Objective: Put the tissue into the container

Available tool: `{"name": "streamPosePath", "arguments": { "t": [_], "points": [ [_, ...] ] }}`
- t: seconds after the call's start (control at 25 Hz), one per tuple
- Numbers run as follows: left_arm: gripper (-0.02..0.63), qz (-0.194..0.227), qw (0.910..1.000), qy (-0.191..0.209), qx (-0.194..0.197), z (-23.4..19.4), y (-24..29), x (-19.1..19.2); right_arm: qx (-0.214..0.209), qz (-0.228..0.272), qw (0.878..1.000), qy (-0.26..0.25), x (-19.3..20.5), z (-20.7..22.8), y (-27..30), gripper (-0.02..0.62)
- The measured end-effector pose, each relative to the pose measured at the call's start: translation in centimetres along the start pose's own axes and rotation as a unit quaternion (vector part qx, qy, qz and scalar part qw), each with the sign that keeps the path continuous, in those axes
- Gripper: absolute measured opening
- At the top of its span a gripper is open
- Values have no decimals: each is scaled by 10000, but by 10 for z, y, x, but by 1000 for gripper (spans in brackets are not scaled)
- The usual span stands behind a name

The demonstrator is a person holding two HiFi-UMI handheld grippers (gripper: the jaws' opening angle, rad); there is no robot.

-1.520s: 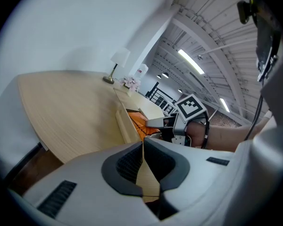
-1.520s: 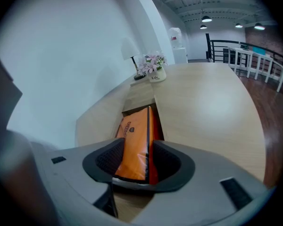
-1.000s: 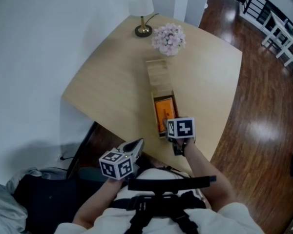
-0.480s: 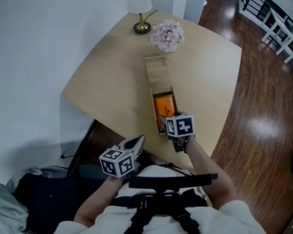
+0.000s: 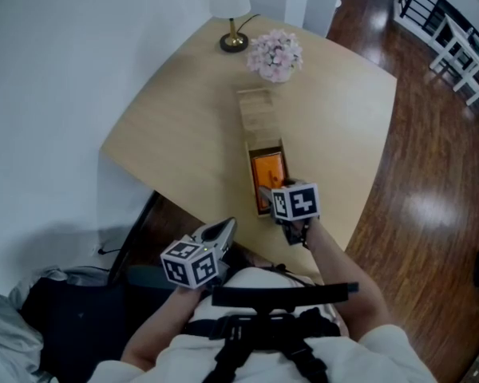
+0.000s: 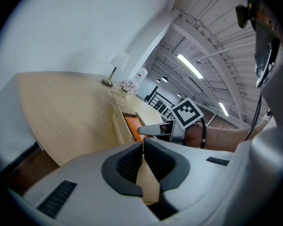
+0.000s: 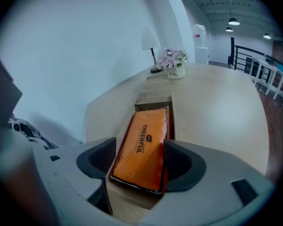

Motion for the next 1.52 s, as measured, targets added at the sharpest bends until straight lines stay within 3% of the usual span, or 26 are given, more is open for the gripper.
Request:
{"name": "streamPosePath", "arguments": {
  "t": [0.76, 1.52],
  "points": [
    [11, 217, 9998, -32, 40, 15, 11, -14, -317, 634, 9970, 327, -12, 17, -39, 310],
    [2, 101, 9961, 351, 806, 74, 39, -28, -436, 1123, 9904, 683, 23, 77, -124, 310]
  ]
}}
Point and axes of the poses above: the fingertips, and each gripper's own axes: y forward along the fingers, z to its right, x out of its underside, the point moved 7 cm from there along -y, backward along the fingers, and after that the axes turned 13 degrees about x, right-handed, at the moved point
